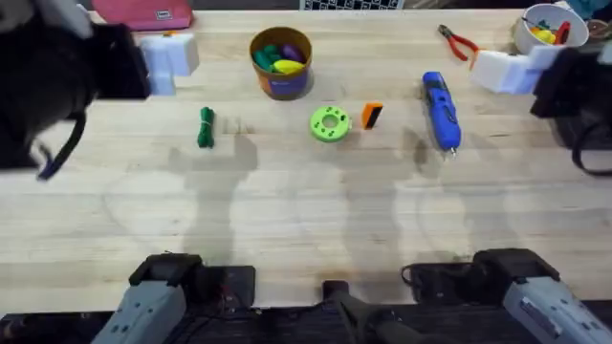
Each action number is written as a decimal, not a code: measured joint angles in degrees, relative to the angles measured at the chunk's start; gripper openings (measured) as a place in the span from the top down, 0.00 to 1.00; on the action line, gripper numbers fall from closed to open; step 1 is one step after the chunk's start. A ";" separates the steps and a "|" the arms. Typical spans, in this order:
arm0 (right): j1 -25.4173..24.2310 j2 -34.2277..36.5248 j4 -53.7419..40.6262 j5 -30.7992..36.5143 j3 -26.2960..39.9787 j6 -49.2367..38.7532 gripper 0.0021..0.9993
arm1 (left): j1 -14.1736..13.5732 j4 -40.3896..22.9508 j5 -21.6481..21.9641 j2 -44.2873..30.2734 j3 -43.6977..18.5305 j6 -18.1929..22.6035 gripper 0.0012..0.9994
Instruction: Pick up the gripper from the table and insert it into the empty holder that is missing its gripper. Then pick up a screw, insert it into the mounting hole, and use the screwdriver to tighten it. Finally, clean up the table by picking up the vegetable and placing it into the bucket.
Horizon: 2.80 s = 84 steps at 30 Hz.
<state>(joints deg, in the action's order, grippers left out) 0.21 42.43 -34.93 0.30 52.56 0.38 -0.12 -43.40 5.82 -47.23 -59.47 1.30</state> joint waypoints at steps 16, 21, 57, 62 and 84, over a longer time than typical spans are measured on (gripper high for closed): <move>0.00 22.78 -12.87 -0.01 11.80 -3.04 0.01 | 0.00 -12.64 -2.45 -25.70 -10.88 -4.85 0.01; 0.00 24.52 -12.84 -0.01 11.82 -2.95 0.01 | 0.00 -14.19 -4.09 -28.68 -10.88 -4.86 0.01; 0.00 25.09 -12.72 -0.18 11.91 -1.62 0.01 | 8.02 -8.40 -9.64 -60.50 -13.44 5.82 0.01; 0.00 25.08 -12.72 -0.18 11.91 -1.62 0.01 | 7.98 -8.24 -9.56 -60.49 -13.54 5.88 0.11; 0.00 25.08 -12.72 -0.18 11.91 -1.44 0.01 | 7.82 -10.38 -9.60 -60.51 -14.24 5.88 0.99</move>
<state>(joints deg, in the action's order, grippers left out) 0.21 67.51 -47.66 0.12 64.47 -1.06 7.70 -53.78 -3.77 -107.74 -73.71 7.18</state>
